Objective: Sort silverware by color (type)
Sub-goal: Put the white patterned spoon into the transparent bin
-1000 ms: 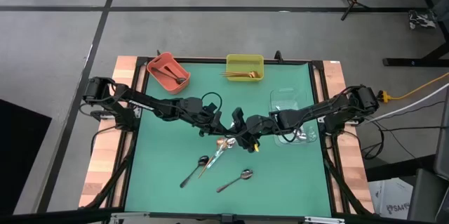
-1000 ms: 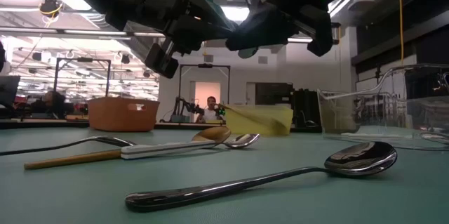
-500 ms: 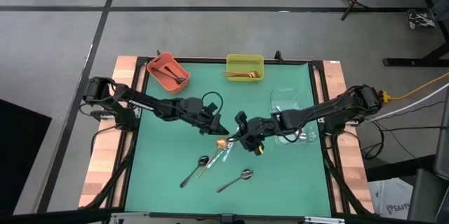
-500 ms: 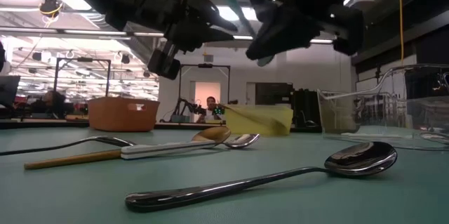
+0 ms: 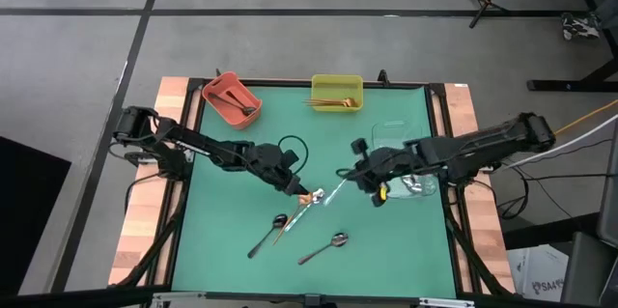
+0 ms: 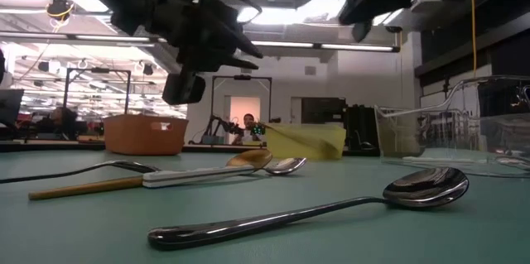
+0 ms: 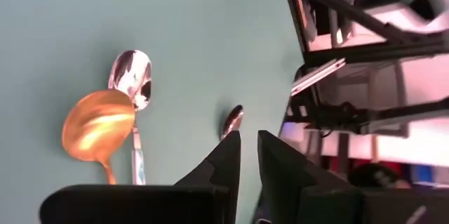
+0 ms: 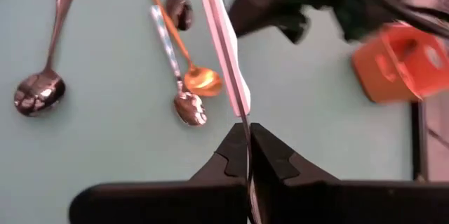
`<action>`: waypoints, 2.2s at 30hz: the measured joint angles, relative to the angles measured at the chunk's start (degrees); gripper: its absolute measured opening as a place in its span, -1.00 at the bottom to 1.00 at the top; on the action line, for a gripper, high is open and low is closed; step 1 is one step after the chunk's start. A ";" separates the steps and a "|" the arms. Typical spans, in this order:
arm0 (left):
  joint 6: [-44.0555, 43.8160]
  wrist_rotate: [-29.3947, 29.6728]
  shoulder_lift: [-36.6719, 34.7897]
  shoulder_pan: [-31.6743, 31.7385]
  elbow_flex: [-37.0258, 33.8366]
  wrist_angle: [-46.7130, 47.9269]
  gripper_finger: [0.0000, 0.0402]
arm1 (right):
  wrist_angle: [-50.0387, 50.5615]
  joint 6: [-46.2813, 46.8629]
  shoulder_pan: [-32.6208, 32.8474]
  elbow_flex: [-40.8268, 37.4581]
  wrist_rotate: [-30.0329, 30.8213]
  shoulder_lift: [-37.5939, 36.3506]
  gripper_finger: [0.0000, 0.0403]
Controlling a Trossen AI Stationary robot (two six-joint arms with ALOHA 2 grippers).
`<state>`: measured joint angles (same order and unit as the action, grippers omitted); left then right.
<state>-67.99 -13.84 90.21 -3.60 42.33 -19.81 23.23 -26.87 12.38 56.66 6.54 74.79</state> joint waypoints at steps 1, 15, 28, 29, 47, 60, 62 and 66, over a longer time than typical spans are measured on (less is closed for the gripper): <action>1.19 0.61 0.00 -0.29 0.00 0.45 -0.78 | 1.10 1.55 -0.02 0.00 0.63 -1.42 -1.00; 13.20 10.03 0.00 -3.92 0.00 4.51 -0.78 | 17.56 24.22 -0.02 0.04 6.54 -15.60 -1.00; 19.09 11.93 0.00 -4.85 0.00 4.36 -0.78 | 33.85 44.35 -0.02 0.04 7.42 -17.55 -1.00; 19.09 11.95 0.00 -4.85 0.00 4.36 -0.78 | 35.11 46.19 -0.02 0.04 7.64 -17.55 -1.00; 19.09 11.93 0.00 -4.85 0.00 4.34 -0.78 | 44.74 78.66 -0.02 -4.51 9.00 -17.57 -1.00; 19.11 11.91 0.02 -4.85 -0.02 4.34 -0.78 | 43.74 94.07 -0.02 -12.33 8.95 -17.55 -1.00; 19.11 11.91 0.02 -4.85 -0.02 4.34 -0.78 | 43.56 95.85 -0.02 -13.52 8.94 -17.55 -1.00; 19.11 11.91 0.02 -4.85 -0.04 4.34 -0.78 | 41.67 97.61 -0.02 -15.81 9.14 -17.53 -1.00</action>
<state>-48.88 -1.93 90.24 -8.45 42.28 -15.47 64.90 70.74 12.36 40.85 15.68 57.25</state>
